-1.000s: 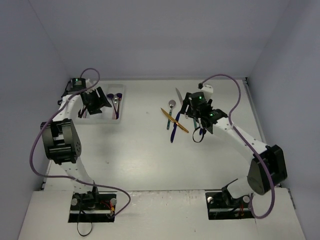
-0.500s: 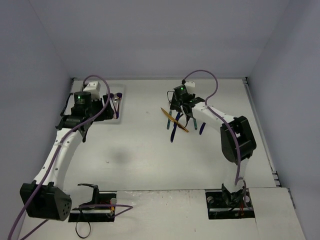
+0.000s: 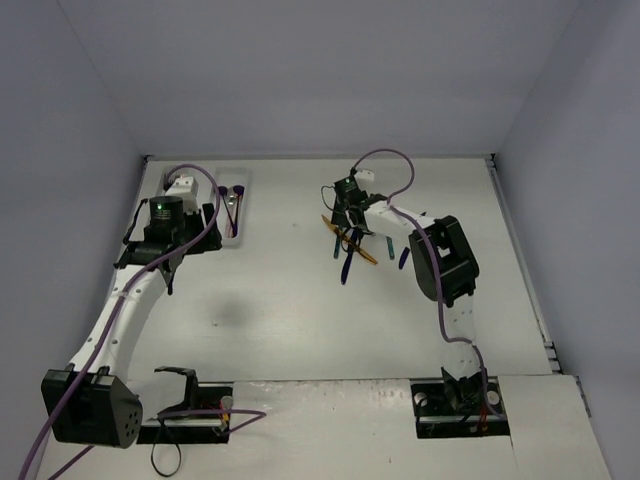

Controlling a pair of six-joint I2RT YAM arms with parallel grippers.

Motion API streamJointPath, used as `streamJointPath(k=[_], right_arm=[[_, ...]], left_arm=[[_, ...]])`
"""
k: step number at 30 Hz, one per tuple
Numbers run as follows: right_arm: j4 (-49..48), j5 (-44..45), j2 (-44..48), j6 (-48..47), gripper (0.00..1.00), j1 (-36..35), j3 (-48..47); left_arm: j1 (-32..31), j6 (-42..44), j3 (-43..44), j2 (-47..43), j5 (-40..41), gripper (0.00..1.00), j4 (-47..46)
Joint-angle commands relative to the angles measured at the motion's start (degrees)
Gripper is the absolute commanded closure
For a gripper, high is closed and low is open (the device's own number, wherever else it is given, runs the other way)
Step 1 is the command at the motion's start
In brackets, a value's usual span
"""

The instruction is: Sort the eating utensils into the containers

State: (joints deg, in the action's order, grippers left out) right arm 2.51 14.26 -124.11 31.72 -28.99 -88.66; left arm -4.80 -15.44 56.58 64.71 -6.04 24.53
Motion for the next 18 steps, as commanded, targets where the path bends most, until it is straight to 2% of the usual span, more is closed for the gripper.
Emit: streamJointPath(k=[1, 5, 9, 10, 12, 14, 18], right_arm=[[-1.37, 0.91, -1.66, 1.00, 0.52, -1.04, -4.23], [-1.24, 0.60, -3.49, 1.39, 0.59, -1.67, -5.65], [-1.20, 0.68, -5.31, 1.93, 0.71, -2.47, -7.33], [-1.19, 0.53, -5.67, 1.95, 0.75, -2.55, -7.72], [-1.26, -0.30, -7.04, 2.44, 0.89, -2.78, -8.85], [-1.19, -0.37, -7.72, 2.65, 0.97, -2.96, -9.93], [-1.37, -0.01, -9.25, 2.64, 1.00, -3.91, -15.57]], left_arm=[[0.14, 0.26, 2.84, -0.90, -0.02, 0.39, -3.46], [0.15, 0.01, 2.94, -0.85, -0.47, 0.39, -3.52], [0.31, -0.28, 3.01, -0.81, -0.97, 0.39, -3.60], [0.24, -0.37, 3.01, -0.81, -1.07, 0.39, -3.61], [0.29, -0.47, 3.01, -0.81, -1.10, 0.39, -3.61], [0.23, -0.51, 3.01, -0.81, -1.21, 0.39, -3.61], [0.41, -0.55, 3.10, -0.66, -1.44, 0.39, -3.66]])
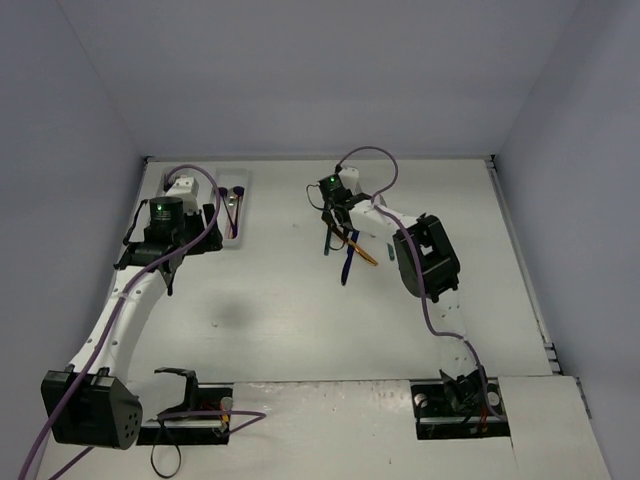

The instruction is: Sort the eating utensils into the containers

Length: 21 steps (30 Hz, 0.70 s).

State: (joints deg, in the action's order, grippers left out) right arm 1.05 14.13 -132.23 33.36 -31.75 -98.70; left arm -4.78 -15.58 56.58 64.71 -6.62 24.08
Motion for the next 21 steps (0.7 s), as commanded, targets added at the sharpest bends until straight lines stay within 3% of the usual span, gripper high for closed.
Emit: streamJointPath(k=[1, 14, 17, 21], right_arm=[[0.09, 0.19, -1.58, 0.92, 1.00, -1.37, -6.97], [0.00, -0.99, -8.27, -0.15, 1.00, -5.63, -28.50], [-0.08, -2.78, -6.13, -0.23, 1.00, -6.48, -28.57], [-0.28, -2.70, 2.17, 0.90, 1.00, -7.72, -20.39]], left_arm=[[0.46, -0.42, 3.10, -0.56, -0.93, 0.39, -3.24], [1.17, -0.33, 2.83, 0.33, -4.48, 0.39, -4.50], [1.17, 0.02, 2.31, 0.42, -7.25, 0.39, -5.79], [0.87, 0.28, 1.39, 1.62, -15.11, 0.39, -8.54]])
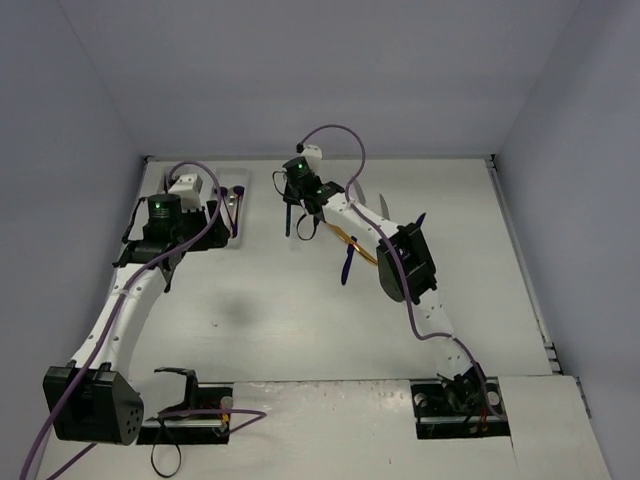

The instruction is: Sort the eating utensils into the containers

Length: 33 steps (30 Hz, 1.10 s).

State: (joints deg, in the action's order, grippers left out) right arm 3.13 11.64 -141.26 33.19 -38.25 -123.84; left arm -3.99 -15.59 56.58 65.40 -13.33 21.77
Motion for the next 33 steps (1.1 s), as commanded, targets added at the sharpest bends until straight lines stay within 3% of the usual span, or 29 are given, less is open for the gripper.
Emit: streamJointPath(k=[1, 6, 12, 17, 22, 33], right_arm=[[-2.42, -0.22, 14.18, 1.63, 1.00, -1.42, 7.15], [-2.51, -2.26, 26.56, 2.35, 1.00, -2.55, 20.51], [-5.23, -2.27, 41.23, 4.25, 1.00, -4.35, 33.42], [-6.19, -0.89, 49.88, 6.32, 1.00, -4.97, 41.96], [-6.69, 1.38, 55.41, 7.41, 1.00, -5.21, 47.39], [-7.62, 3.81, 58.02, 7.76, 1.00, -5.34, 50.45]], left_arm=[[-0.16, 0.19, 1.22, 1.20, -11.13, 0.39, -7.12], [-4.32, -1.97, -0.73, 1.50, -20.07, 0.39, -11.48], [-12.58, -8.80, -5.16, -0.44, -21.22, 0.37, -20.93], [-20.98, -14.33, -7.80, -0.13, -17.37, 0.37, -27.70], [-25.77, -21.57, -7.71, 1.09, -16.15, 0.37, -34.15], [-26.52, -28.28, -11.05, -2.09, -14.27, 0.38, -38.92]])
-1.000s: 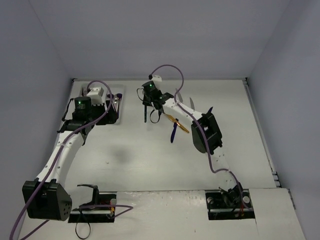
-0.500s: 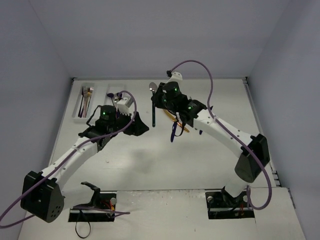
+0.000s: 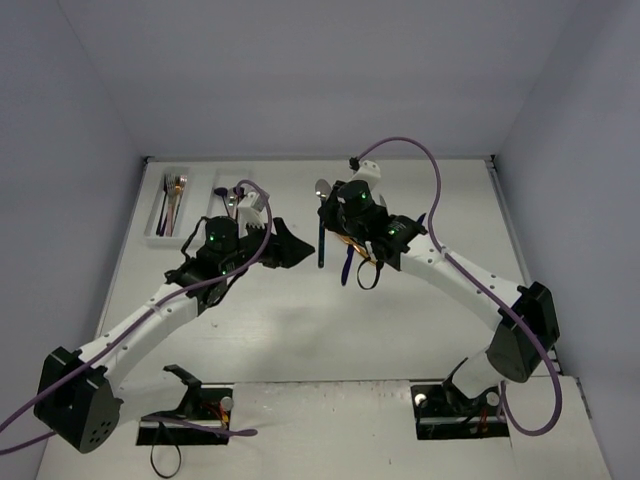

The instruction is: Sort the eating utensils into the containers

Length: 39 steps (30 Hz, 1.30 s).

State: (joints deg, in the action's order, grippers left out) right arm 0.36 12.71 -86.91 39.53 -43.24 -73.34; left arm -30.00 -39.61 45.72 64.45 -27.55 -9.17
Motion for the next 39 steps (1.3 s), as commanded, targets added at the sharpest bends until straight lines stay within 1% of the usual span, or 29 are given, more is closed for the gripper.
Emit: streamJointPath(k=[1, 4, 9, 11, 12, 17, 20, 21, 23, 24, 27, 30, 31, 33, 37, 39], right_arm=[[-5.08, 2.35, 3.60, 1.50, 1.00, -0.27, -0.05], [-5.57, 2.16, 3.99, 2.16, 1.00, -0.34, 0.34], [-6.21, 2.53, 4.82, 2.83, 1.00, -0.48, 1.00], [-6.51, 2.60, 5.27, 3.11, 1.00, -0.52, 1.44], [-6.54, 2.71, 5.38, 3.19, 1.00, -0.54, 1.51], [-7.17, 3.46, 5.87, 3.52, 1.00, -0.70, 2.48], [-7.56, 3.55, 5.96, 3.62, 1.00, -0.62, 2.75], [-7.62, 3.55, 5.96, 3.62, 1.00, -0.61, 2.82], [-7.79, 3.61, 5.96, 3.69, 1.00, -0.61, 3.05], [-7.83, 3.60, 5.96, 3.71, 1.00, -0.61, 3.18], [-7.92, 3.49, 5.89, 3.62, 1.00, -0.61, 3.46], [-7.83, 3.65, 5.75, 3.28, 0.83, -0.61, 3.66], [-7.83, 3.74, 5.62, 2.99, 0.73, -0.61, 3.74], [-7.78, 4.12, 5.75, 2.64, 0.60, -0.42, 4.20], [-7.74, 3.91, 6.47, 2.39, 0.39, 0.84, 5.53], [-7.73, 3.44, 6.95, 1.85, 0.35, 1.71, 6.46]], left_arm=[[-0.74, -4.73, -0.27, -0.53, -0.05, 0.38, -8.29], [-1.86, -6.28, -0.51, 1.34, -0.12, 0.39, -10.58], [-3.40, -8.05, 0.16, 4.78, 0.22, 0.46, -12.28], [-3.49, -10.21, -0.12, 5.75, -0.05, 0.52, -14.82], [-3.51, -10.39, -0.19, 6.13, -0.09, 0.53, -15.66], [-4.40, -12.55, -0.10, 7.82, -0.40, 0.70, -18.26], [-4.97, -13.20, -0.10, 8.39, -0.48, 0.83, -19.12], [-5.04, -13.27, -0.10, 8.59, -0.43, 0.86, -19.32], [-5.21, -13.23, -0.24, 8.67, -0.26, 0.96, -19.40], [-5.32, -13.18, -0.39, 8.63, -0.19, 0.99, -19.44], [-5.33, -12.73, -1.00, 8.27, 0.41, 1.00, -19.41], [-5.33, -12.25, -1.63, 7.41, 1.38, 1.00, -19.42], [-5.33, -12.25, -1.79, 7.26, 1.83, 1.00, -19.48], [-5.04, -12.40, -2.43, 6.93, 2.51, 1.00, -19.40], [-3.08, -13.29, -3.93, 6.65, 2.51, 1.00, -19.32], [-0.21, -14.71, -5.47, 6.74, 1.60, 1.00, -19.31]])
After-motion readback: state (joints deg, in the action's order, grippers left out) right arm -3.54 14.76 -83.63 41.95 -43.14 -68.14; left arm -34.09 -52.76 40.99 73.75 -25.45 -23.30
